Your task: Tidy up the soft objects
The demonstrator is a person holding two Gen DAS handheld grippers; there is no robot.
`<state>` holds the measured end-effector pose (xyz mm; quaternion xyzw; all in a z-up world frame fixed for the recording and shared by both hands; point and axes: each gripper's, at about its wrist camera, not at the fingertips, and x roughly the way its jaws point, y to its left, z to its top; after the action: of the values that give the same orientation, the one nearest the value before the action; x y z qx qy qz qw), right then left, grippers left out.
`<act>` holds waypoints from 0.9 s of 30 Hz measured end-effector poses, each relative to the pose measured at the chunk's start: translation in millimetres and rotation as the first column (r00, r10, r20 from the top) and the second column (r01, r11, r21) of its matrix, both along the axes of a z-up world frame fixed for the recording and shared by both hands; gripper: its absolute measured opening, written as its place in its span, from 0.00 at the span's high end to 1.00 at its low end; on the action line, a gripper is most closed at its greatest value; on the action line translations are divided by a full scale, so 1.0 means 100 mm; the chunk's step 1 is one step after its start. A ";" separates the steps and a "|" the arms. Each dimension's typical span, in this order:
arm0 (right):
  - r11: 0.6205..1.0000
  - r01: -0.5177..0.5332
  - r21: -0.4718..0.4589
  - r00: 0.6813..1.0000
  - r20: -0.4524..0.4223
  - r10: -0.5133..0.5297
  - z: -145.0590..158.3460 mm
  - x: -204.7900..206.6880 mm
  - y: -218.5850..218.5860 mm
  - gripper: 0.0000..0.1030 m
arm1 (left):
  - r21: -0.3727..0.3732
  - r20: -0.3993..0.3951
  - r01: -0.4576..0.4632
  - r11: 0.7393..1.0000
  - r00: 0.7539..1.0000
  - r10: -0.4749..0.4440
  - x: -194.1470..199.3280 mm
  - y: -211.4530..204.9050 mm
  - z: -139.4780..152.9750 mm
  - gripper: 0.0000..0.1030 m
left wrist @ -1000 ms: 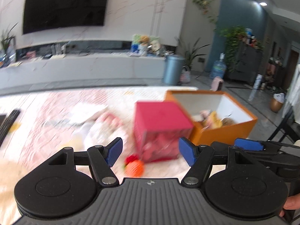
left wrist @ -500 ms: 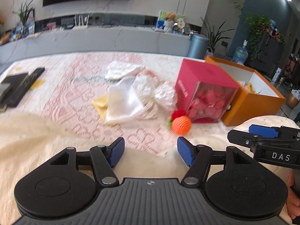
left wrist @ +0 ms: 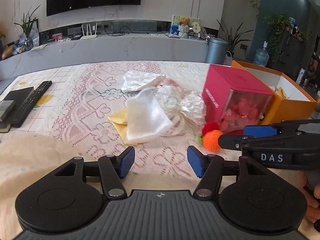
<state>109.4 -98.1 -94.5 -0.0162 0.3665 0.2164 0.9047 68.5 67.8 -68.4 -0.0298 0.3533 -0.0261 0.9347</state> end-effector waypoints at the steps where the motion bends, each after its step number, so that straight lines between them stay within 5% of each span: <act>1: 1.000 -0.010 -0.002 1.000 0.004 0.010 0.00 0.03 0.04 0.45 | 0.004 -0.003 -0.016 1.000 1.000 0.016 0.04 0.04 0.02 0.31; 12: 0.985 -0.175 -0.002 0.983 0.056 0.175 0.04 0.41 0.84 0.50 | -0.001 -0.077 -0.203 0.979 0.976 0.203 0.36 0.69 0.07 0.36; 17: 0.982 -0.190 -0.022 0.982 -0.009 0.190 -0.17 0.70 1.16 0.42 | -0.116 -0.138 -0.304 0.946 0.948 0.288 0.39 0.95 -0.06 0.38; 23: 0.983 -0.174 -0.051 0.984 -0.055 0.171 -0.39 0.89 1.35 0.36 | -0.116 -0.162 -0.292 0.949 0.949 0.272 0.44 0.93 -0.12 0.38; 27: 0.990 -0.135 -0.045 0.982 -0.138 0.128 -0.54 1.02 1.34 0.58 | -0.135 -0.179 -0.277 0.952 0.951 0.251 0.50 0.93 -0.16 0.38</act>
<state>211.6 35.9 -148.5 -0.0502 0.4309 0.2662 0.8608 118.7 160.4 -84.8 -0.1529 0.4169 0.0738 0.8929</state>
